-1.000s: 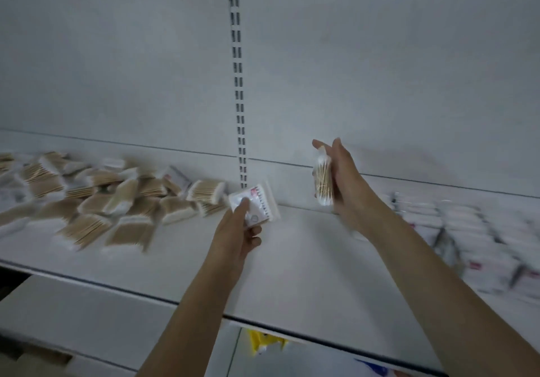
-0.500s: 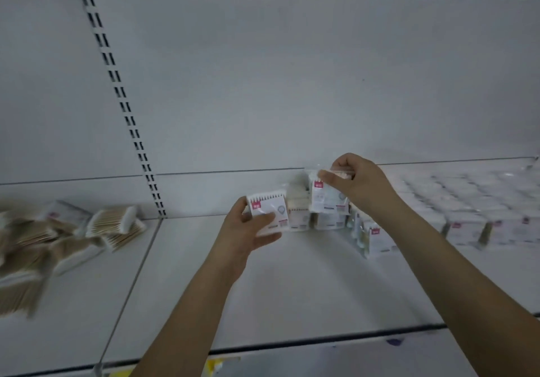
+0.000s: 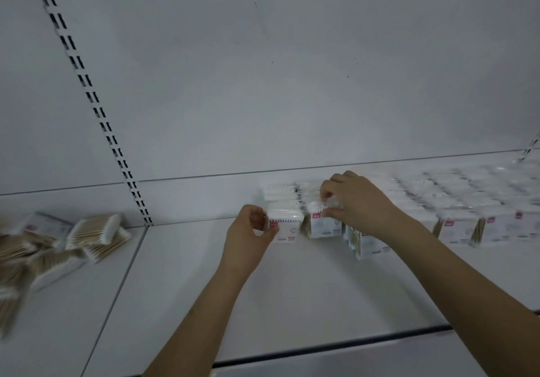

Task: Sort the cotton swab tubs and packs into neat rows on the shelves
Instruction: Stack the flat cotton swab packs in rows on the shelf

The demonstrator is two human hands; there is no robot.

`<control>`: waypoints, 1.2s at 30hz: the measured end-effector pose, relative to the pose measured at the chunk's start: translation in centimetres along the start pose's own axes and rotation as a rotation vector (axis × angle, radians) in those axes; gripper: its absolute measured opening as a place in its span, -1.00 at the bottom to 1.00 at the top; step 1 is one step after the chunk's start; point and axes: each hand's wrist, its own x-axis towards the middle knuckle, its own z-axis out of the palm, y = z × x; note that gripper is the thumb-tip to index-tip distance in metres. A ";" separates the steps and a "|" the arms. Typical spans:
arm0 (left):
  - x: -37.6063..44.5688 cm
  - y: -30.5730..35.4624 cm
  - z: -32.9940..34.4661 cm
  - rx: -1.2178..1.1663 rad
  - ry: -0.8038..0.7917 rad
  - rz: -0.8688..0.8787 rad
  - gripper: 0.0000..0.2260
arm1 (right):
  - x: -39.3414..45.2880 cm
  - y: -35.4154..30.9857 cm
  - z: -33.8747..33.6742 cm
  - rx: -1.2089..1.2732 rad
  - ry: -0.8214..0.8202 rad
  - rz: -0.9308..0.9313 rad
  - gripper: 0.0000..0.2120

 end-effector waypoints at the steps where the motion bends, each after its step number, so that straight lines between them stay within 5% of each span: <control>1: 0.0 -0.1 0.2 0.001 0.007 0.003 -0.75 | 0.0 0.2 0.3 -0.011 0.003 -0.001 -0.73; 9: -0.4 -0.7 0.8 0.045 -0.050 -0.028 -0.75 | 0.4 -0.5 -0.4 -0.067 -0.018 0.017 -0.64; 14: -2.3 -1.6 -3.3 0.159 0.093 -0.017 -0.67 | 3.7 -6.1 -3.5 0.247 0.341 -0.026 -0.69; 17: -4.6 -2.7 -7.4 0.278 0.208 -0.046 -0.65 | 7.0 -12.3 -3.6 0.449 0.402 -0.107 -0.70; 27: -11.1 -9.4 -24.0 0.456 0.506 -0.077 -0.70 | 13.3 -33.3 3.9 0.576 0.246 -0.365 -0.57; 36: -12.1 -15.4 -32.8 0.821 0.523 -0.136 -0.45 | 15.3 -42.2 10.2 0.216 0.006 -0.117 -0.34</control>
